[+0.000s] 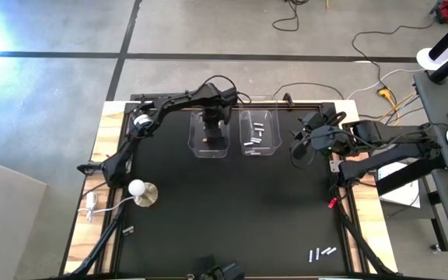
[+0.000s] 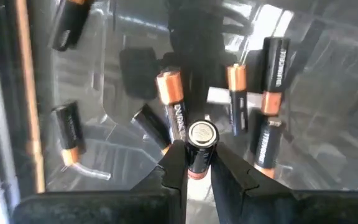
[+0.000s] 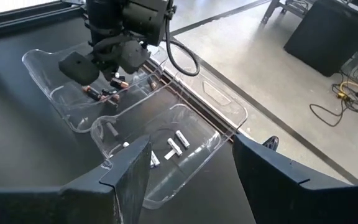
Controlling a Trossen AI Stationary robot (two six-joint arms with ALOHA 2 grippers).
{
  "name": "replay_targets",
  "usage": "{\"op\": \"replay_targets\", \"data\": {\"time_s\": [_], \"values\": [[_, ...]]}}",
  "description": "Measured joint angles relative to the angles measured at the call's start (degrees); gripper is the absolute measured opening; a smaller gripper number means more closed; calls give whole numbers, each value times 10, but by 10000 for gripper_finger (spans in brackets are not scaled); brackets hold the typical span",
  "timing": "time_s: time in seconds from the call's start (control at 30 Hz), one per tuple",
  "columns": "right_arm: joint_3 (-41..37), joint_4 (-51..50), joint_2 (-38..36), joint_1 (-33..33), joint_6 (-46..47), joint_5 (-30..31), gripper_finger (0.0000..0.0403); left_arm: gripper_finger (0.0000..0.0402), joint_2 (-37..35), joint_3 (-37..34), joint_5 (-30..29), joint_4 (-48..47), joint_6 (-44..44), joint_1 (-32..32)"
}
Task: Sort batteries
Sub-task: Put the black battery into the left transparent bin
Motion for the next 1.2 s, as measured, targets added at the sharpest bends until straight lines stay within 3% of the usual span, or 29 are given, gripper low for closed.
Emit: {"op": "replay_targets", "data": {"time_s": [0.1,0.33,0.63,0.8,1.0,1.2], "values": [[0,0,1,0,8,0,219,30,0,-12,42,25,-2,0],[0,0,1,0,38,-1,219,35,0,-25,30,33,4,1],[5,0,1,0,50,-30,219,121,-3,-21,24,30,8,2],[11,2,0,0,59,-45,219,167,-4,49,21,-39,-20,0],[8,2,6,13,62,-87,219,174,-25,202,26,-125,-99,-30],[3,0,23,64,54,-91,219,160,-194,55,36,-87,-168,-97]]}}
